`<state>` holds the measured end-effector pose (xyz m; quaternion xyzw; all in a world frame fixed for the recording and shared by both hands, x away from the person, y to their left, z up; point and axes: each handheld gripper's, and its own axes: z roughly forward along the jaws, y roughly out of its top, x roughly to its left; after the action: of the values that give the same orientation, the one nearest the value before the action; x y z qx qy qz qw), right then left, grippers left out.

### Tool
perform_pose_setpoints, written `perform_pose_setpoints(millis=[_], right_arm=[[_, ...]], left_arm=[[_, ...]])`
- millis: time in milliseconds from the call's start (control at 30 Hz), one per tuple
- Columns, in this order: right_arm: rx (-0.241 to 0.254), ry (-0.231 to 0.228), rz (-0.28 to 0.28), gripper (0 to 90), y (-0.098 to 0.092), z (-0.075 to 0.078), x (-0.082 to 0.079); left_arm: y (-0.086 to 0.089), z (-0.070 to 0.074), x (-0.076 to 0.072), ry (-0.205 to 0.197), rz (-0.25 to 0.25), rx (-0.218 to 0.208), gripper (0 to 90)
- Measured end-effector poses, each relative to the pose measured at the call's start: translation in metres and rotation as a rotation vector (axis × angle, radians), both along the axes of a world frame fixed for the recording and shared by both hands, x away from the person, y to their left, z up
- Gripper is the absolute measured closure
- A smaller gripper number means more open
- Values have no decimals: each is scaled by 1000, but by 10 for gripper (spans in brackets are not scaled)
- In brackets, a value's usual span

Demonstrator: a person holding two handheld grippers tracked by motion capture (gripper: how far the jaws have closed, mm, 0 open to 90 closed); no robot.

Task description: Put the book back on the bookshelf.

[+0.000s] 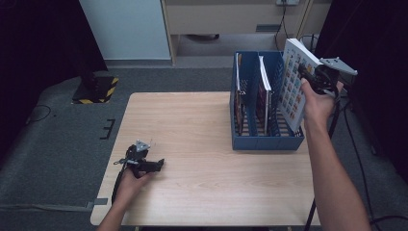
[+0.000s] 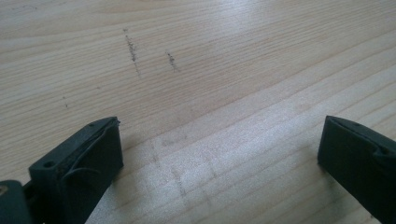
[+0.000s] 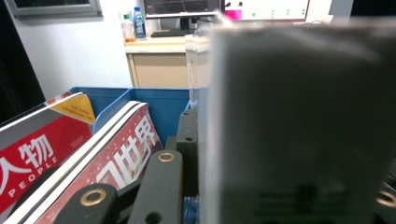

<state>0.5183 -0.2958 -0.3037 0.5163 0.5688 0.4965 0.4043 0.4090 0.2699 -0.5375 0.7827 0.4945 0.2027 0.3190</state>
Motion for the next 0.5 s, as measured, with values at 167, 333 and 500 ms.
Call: perform_pose_setpoints(millis=[167,333,500], right_arm=[[3,-6,0,738,2,-5,5],[15,-9,-7,737,3,-13,10],[14,-11,-3,737,6,-20,13]], left_arm=[[0,0,0,0,0,0,0],[0,0,0,0,2,0,0],[0,0,0,0,2,0,0]])
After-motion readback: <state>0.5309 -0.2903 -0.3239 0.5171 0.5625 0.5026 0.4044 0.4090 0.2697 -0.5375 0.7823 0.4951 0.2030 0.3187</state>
